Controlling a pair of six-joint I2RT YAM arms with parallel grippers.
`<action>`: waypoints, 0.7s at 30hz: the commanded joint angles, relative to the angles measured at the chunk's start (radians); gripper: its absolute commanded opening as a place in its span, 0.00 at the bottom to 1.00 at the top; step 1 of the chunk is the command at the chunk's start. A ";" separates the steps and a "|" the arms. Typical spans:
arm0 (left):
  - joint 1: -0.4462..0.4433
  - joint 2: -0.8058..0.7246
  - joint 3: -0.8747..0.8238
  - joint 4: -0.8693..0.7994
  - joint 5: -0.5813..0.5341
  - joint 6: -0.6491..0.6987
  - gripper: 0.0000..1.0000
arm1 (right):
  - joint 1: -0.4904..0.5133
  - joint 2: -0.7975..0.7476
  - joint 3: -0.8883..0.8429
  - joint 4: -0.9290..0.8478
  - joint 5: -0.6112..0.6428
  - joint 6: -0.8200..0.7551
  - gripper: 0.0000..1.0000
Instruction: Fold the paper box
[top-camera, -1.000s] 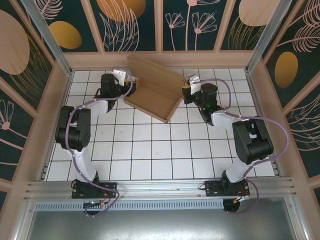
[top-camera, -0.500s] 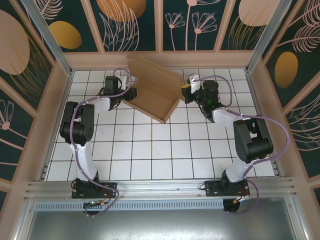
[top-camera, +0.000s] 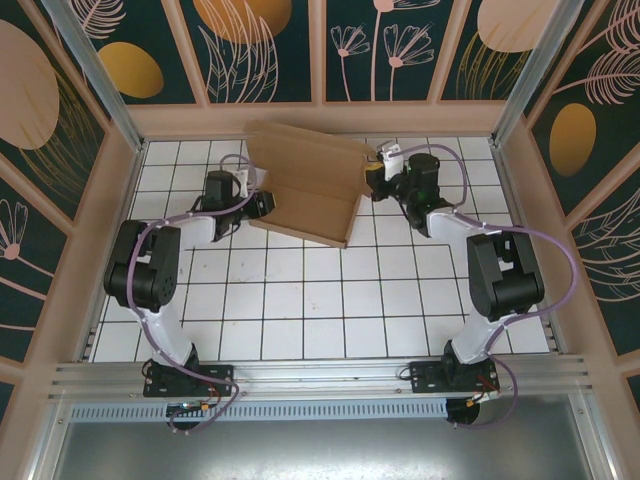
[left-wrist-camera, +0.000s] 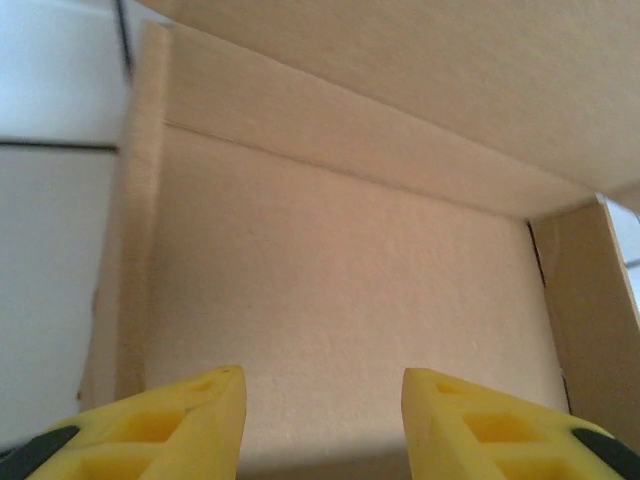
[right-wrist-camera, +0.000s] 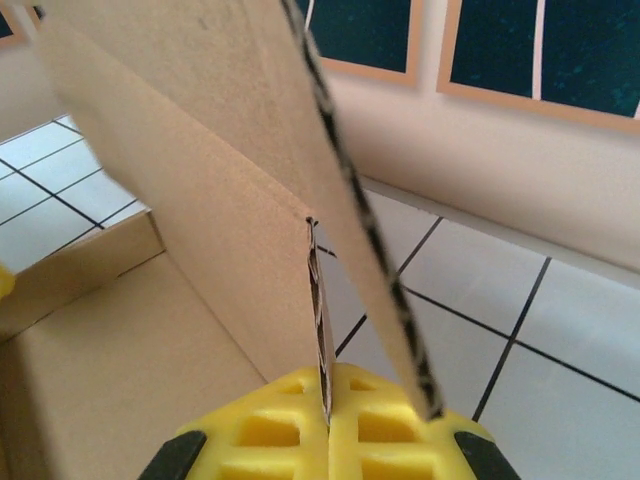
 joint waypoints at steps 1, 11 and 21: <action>-0.055 -0.072 -0.073 -0.028 0.062 -0.098 0.47 | 0.004 0.012 0.006 -0.087 -0.022 -0.049 0.00; -0.056 -0.491 -0.291 0.268 -0.190 0.239 0.63 | -0.019 0.002 0.006 -0.082 -0.087 -0.182 0.00; 0.160 -0.292 -0.108 0.210 0.090 0.582 0.52 | -0.030 0.001 -0.015 -0.132 -0.233 -0.374 0.00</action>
